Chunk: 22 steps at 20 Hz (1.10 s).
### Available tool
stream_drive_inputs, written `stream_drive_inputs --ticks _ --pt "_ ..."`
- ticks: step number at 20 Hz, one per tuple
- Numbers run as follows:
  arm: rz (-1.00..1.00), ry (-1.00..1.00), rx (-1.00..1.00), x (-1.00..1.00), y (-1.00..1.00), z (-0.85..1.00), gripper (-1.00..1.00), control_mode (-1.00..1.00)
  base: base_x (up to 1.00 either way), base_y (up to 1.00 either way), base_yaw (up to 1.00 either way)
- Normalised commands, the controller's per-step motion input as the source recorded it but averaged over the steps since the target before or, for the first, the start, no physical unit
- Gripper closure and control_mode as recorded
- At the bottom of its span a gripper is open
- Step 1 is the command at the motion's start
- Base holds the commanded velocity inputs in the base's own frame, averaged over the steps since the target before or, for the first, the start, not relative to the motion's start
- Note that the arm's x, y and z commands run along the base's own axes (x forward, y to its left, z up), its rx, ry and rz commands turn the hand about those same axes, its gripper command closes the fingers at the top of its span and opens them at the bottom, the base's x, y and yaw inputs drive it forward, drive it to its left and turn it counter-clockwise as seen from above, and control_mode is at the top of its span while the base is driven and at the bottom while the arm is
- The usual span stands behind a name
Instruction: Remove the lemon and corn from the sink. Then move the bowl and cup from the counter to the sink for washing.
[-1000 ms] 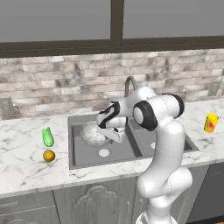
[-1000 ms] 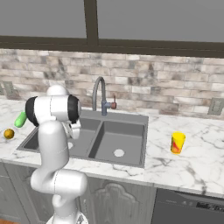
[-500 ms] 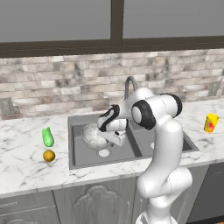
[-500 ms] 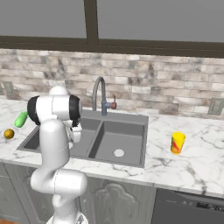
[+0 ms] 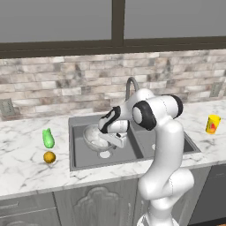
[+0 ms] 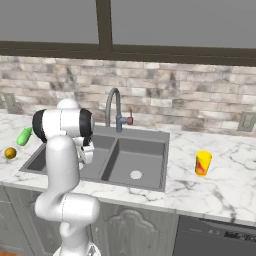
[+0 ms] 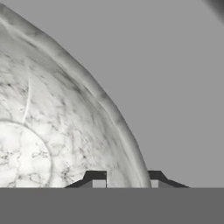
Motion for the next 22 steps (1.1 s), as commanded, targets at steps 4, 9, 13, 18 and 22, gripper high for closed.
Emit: stream_drive_inputs --ticks 4,9,13,18,22 --pt "0.0 0.0 0.0 -0.03 -0.01 -0.01 1.0 -1.0 0.0 0.0 0.0" --pt "0.0 0.0 0.0 -0.03 0.0 0.0 1.0 -1.0 0.0 0.0 0.0" --pt "0.0 0.0 0.0 -0.03 0.0 0.0 -1.0 -1.0 0.0 0.0 0.0" --pt "0.0 0.01 0.0 -0.02 -0.01 0.02 -1.0 -1.0 0.0 0.0 0.0" --pt "0.0 0.0 0.0 -0.03 -0.05 0.16 -1.0 -1.0 0.0 0.0 0.0"
